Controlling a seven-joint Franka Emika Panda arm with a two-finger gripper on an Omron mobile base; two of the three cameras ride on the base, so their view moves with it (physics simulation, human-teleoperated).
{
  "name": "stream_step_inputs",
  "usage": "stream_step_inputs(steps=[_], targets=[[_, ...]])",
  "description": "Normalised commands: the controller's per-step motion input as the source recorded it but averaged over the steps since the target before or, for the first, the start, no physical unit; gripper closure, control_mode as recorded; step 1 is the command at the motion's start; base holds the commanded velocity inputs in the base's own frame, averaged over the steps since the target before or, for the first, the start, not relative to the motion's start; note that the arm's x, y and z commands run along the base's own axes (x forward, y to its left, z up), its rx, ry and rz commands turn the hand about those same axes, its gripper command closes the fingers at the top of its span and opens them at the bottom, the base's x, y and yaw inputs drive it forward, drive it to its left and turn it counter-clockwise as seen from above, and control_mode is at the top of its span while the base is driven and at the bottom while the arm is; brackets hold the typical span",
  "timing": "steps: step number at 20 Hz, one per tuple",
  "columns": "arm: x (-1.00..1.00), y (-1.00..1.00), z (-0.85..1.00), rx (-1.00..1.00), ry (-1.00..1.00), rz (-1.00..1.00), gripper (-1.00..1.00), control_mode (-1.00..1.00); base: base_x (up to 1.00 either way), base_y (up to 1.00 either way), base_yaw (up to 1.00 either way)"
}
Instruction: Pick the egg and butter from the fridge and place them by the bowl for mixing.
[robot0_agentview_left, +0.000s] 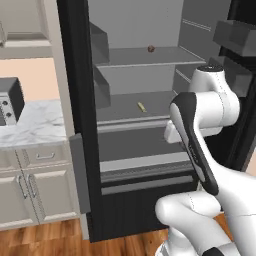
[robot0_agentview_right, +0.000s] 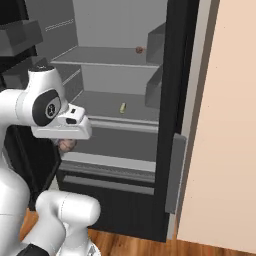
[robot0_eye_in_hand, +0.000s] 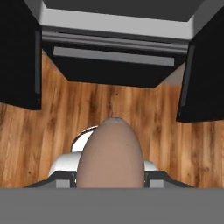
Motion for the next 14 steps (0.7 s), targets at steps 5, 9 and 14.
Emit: stream_step_inputs(steps=[5,9,14], targets=[[0.0,0.0,0.0,0.0,0.0,0.0,1.0,1.0,-1.0,-0.13,0.0],[0.0,0.0,0.0,0.0,0.0,0.0,1.0,1.0,-0.84,-0.08,0.18],[0.0,0.0,0.0,0.0,0.0,0.0,1.0,1.0,-0.27,0.09,0.8]])
